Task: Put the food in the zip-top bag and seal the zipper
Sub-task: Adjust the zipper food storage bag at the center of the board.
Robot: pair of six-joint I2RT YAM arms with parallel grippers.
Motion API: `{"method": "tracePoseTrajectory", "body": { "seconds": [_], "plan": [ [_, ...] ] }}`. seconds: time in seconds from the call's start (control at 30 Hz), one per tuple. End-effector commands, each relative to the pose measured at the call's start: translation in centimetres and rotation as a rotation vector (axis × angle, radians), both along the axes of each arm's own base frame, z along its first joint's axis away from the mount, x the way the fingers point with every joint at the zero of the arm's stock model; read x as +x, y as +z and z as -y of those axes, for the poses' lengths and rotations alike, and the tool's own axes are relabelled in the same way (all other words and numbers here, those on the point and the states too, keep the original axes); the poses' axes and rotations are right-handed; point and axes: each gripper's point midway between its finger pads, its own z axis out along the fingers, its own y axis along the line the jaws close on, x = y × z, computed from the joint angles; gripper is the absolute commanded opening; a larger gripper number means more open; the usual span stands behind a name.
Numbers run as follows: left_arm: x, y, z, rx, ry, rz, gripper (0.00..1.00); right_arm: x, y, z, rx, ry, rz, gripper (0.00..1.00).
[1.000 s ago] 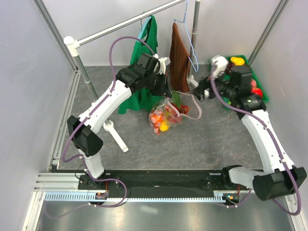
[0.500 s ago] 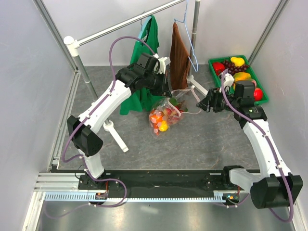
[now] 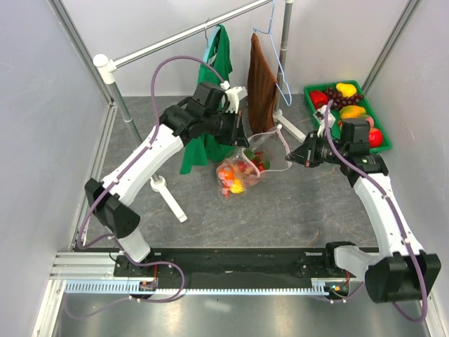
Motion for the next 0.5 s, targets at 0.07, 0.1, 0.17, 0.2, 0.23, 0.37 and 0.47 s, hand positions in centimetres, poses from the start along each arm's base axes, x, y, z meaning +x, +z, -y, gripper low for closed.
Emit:
{"method": "tracePoseTrajectory", "body": {
  "seconds": [0.07, 0.1, 0.17, 0.2, 0.23, 0.37, 0.47],
  "plan": [
    [0.4, 6.9, -3.4, 0.006, 0.079, 0.299, 0.02, -2.5, 10.2, -2.4, 0.214, 0.1, 0.185, 0.0],
    [0.5, 7.6, -3.8, 0.013, 0.092, 0.324, 0.02, -2.4, 10.9, -2.4, 0.217, 0.098, 0.194, 0.0],
    [0.2, 7.8, -4.2, 0.047, 0.089, 0.363, 0.02, -1.9, 10.8, -2.3, 0.215, 0.093, 0.185, 0.0],
    [-0.1, 7.2, -4.1, 0.069, 0.074, 0.366, 0.02, -1.5, 10.3, -2.2, 0.202, 0.087, 0.172, 0.0],
    [-0.6, 6.7, -3.6, 0.1, 0.047, 0.38, 0.02, -1.2, 9.7, -2.2, 0.191, 0.084, 0.161, 0.0],
    [-0.2, 2.9, -2.9, 0.214, 0.038, 0.34, 0.02, 0.2, 6.5, -1.8, 0.148, 0.067, 0.08, 0.0],
    [0.3, 2.2, -2.2, 0.218, 0.058, 0.313, 0.02, 1.1, 4.5, -1.1, 0.076, 0.042, 0.071, 0.0]
  ]
}}
